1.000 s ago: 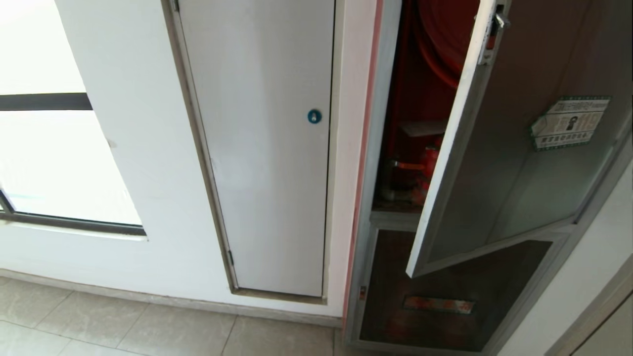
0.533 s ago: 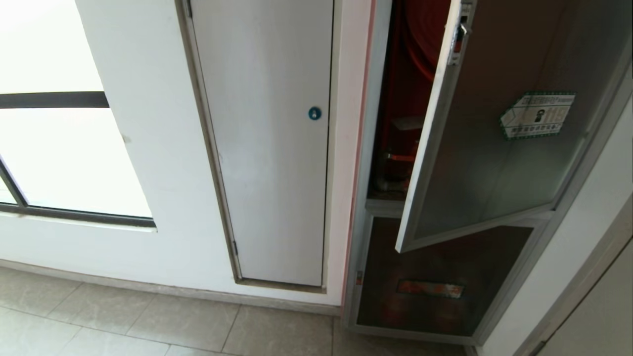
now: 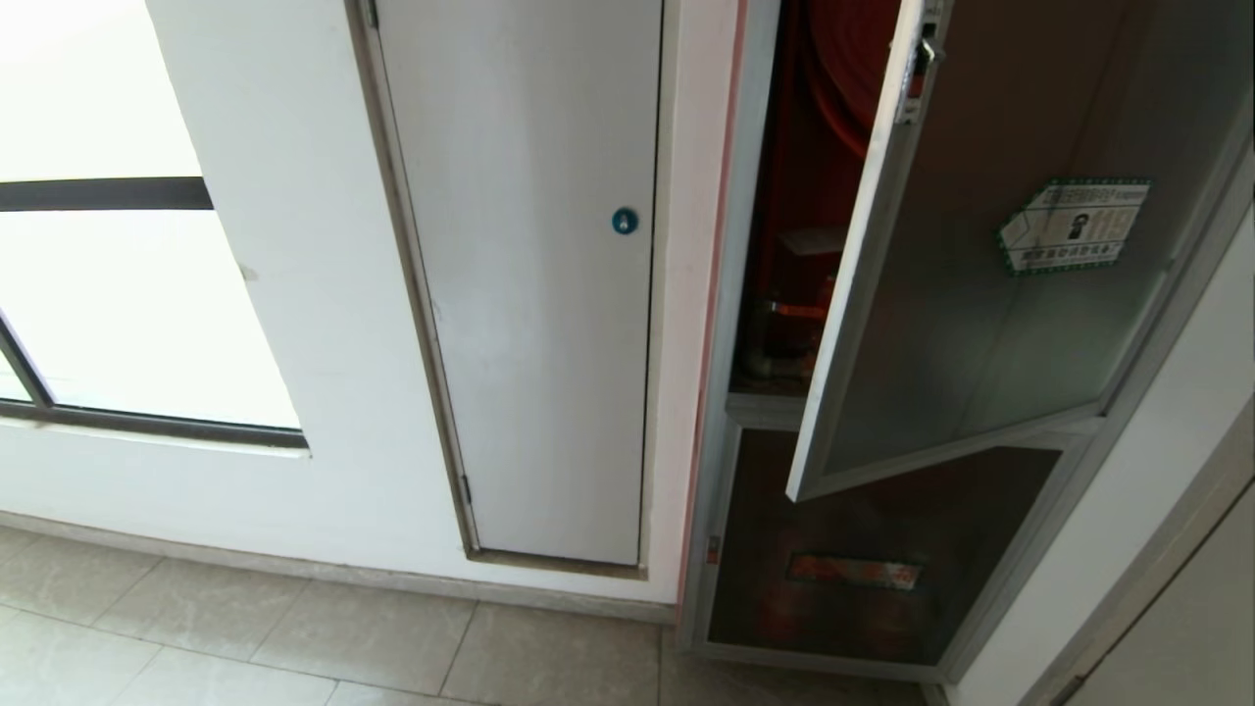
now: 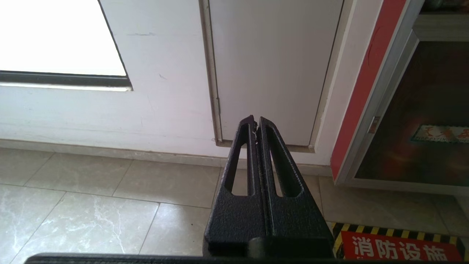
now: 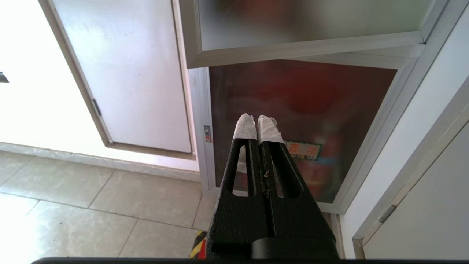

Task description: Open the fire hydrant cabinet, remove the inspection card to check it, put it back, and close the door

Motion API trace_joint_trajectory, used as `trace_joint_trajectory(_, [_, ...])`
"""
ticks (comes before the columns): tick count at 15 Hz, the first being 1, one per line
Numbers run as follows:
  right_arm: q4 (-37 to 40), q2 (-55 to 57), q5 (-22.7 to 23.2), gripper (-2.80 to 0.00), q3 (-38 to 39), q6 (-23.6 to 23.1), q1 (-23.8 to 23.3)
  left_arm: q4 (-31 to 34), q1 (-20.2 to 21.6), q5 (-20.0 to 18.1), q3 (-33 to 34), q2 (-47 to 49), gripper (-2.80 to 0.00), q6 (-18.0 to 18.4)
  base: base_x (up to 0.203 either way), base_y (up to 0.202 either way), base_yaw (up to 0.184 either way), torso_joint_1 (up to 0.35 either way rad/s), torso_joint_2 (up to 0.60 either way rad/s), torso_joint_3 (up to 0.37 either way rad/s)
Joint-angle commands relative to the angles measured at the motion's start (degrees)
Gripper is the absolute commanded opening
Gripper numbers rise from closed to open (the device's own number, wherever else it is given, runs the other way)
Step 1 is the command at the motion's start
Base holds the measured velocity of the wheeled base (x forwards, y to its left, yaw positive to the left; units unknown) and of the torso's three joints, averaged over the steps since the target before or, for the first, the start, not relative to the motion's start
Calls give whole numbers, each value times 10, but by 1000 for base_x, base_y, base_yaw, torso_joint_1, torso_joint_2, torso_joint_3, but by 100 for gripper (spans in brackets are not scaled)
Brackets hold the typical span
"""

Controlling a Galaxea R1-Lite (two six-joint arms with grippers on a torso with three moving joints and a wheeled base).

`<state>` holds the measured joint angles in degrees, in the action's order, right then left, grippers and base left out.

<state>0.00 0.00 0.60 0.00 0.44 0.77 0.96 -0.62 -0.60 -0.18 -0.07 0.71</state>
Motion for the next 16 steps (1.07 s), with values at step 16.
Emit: trace_joint_trajectory(16, [0, 1, 0, -280, 0, -2, 0, -1, 0, 0, 0, 1, -280, 0, 0, 0, 0, 0, 0, 0])
